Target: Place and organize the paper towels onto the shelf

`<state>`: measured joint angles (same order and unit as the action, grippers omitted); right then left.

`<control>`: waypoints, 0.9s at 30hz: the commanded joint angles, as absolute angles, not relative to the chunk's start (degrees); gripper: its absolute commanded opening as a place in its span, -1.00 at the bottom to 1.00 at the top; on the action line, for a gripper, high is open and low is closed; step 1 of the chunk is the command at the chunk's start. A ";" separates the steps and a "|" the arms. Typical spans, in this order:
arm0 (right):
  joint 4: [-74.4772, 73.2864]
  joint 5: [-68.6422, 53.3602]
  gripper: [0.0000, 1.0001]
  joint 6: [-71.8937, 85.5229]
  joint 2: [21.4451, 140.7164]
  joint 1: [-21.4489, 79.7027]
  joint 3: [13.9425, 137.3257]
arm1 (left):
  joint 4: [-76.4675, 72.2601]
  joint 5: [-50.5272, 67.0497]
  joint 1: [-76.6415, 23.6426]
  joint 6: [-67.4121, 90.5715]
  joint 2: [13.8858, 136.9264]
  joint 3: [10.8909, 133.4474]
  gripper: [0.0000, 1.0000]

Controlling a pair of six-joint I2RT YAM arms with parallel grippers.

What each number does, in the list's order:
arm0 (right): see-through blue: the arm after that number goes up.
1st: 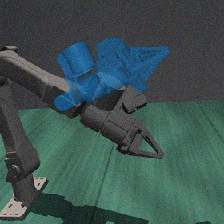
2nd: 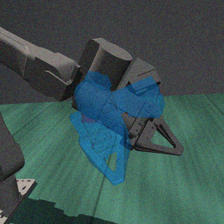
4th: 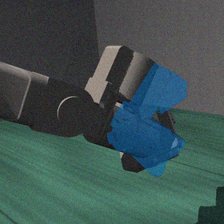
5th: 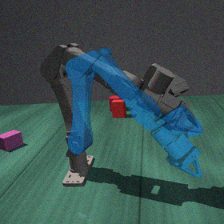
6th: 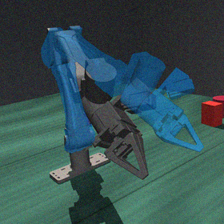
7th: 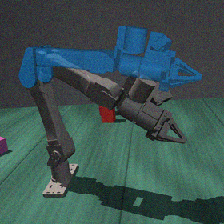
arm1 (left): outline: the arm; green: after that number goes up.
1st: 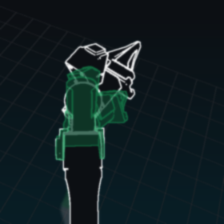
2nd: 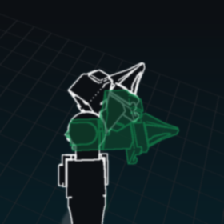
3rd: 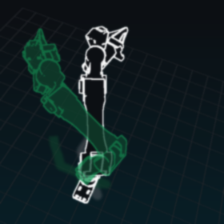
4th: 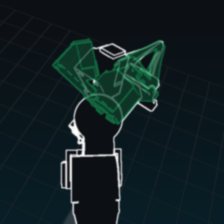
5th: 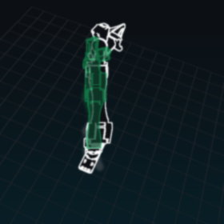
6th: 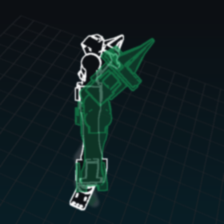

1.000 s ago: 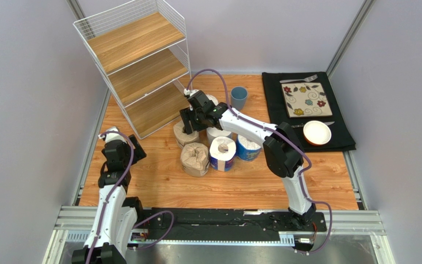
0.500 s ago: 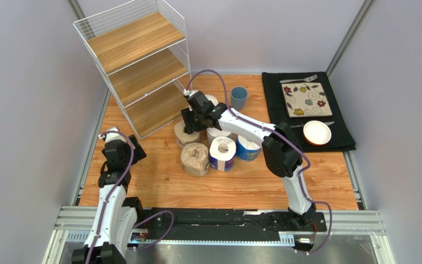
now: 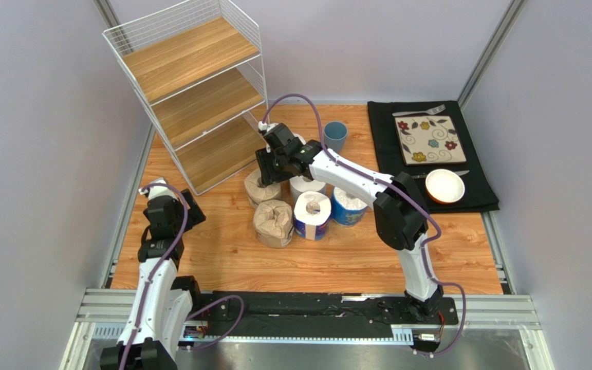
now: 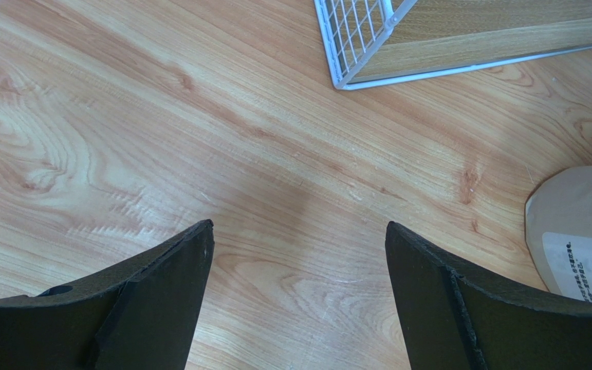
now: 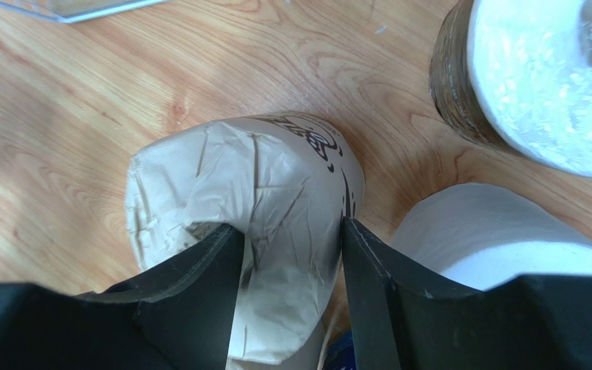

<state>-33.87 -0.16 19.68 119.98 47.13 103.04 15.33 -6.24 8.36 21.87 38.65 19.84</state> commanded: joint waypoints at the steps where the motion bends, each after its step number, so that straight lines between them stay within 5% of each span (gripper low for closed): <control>1: -33.22 -1.41 0.04 20.30 114.26 47.20 107.66 | 14.94 -5.71 8.79 22.68 38.76 19.60 0.80; 15: -33.84 -0.79 0.07 20.04 112.67 46.23 108.99 | 15.03 -5.80 8.79 22.76 38.76 19.69 0.80; 22: -34.80 -1.23 0.42 17.41 113.64 46.23 107.32 | 15.20 -5.80 8.79 22.76 38.76 19.69 0.80; 27: -34.81 -2.55 0.47 16.08 114.78 46.23 106.09 | 15.12 -5.80 8.79 22.76 38.76 19.77 0.80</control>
